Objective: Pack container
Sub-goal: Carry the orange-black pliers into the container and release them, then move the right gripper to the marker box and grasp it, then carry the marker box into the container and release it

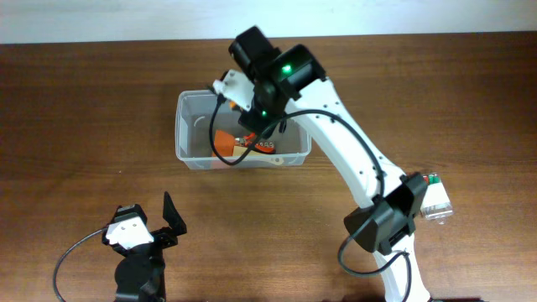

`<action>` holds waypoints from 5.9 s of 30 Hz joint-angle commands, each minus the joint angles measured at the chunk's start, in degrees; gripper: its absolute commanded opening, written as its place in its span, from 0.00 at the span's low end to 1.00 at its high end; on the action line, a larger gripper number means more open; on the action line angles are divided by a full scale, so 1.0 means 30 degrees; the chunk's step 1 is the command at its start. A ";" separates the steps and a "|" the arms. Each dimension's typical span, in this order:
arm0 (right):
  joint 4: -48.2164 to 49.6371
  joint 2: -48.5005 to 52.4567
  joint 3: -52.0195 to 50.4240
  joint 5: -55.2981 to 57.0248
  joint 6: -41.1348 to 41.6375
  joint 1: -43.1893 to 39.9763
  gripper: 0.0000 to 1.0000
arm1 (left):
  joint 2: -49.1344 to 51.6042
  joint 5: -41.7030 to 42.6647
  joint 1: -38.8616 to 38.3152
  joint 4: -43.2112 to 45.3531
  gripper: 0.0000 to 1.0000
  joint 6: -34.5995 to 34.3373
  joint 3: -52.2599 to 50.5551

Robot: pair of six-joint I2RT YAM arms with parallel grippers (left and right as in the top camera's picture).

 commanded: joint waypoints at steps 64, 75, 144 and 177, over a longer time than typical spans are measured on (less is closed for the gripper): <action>0.4539 -1.5511 -2.1799 0.5406 0.6805 -1.5300 0.99 | -0.0087 -0.0066 -0.0058 -0.0029 0.99 0.0168 -0.0066; 0.6200 -1.0273 -2.2025 0.2936 0.5348 -1.8710 0.99 | -0.0087 -0.0066 -0.0058 -0.0029 0.99 0.0168 -0.0066; 0.4903 -0.4619 -1.1599 0.4539 0.6521 -1.2626 0.54 | -0.0087 -0.0066 -0.0058 -0.0029 0.99 0.0168 -0.0066; 0.8582 -0.1144 -0.6156 -0.0561 -0.4830 -0.1239 0.54 | -0.0087 -0.0066 -0.0058 -0.0029 0.99 0.0168 -0.0066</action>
